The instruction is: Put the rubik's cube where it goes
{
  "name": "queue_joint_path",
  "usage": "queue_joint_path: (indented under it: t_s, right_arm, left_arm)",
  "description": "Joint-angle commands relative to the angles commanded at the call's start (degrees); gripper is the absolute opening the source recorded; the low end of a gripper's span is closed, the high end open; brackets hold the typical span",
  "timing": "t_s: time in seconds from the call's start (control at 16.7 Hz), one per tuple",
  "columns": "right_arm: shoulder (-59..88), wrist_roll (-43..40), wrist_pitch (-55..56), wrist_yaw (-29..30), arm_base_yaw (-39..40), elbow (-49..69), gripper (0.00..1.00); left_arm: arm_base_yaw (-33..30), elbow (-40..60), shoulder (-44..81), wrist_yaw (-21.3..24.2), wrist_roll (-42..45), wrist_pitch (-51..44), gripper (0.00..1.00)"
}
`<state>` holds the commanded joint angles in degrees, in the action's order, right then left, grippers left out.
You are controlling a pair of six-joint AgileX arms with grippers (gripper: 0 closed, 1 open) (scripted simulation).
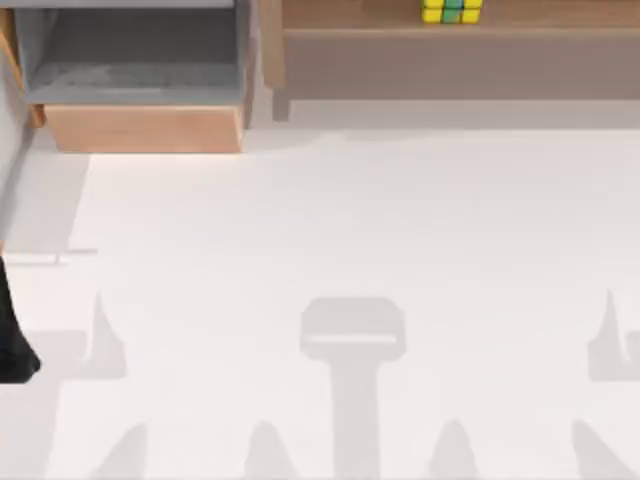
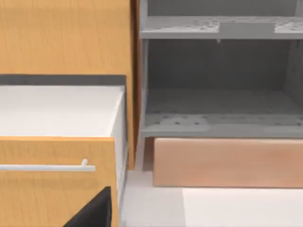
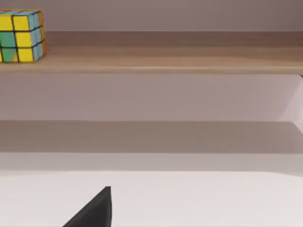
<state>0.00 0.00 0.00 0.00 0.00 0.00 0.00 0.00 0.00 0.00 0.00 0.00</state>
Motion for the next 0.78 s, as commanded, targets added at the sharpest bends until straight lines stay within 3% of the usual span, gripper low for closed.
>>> queue_joint_path:
  t_s: [0.24, 0.42, 0.78]
  right_arm:
    - [0.0, 0.0, 0.0, 0.0, 0.0, 0.0, 1.0]
    - [0.0, 0.0, 0.0, 0.0, 0.0, 0.0, 1.0]
    - [0.0, 0.0, 0.0, 0.0, 0.0, 0.0, 1.0]
  left_arm:
    - [-0.84, 1.69, 1.72, -0.71, 0.01, 0.75, 1.0]
    - [-4.05, 8.26, 8.84, -3.58, 0.17, 3.43, 1.0]
    - [-15.42, 31.25, 38.74, -14.03, 1.0, 12.14, 1.0]
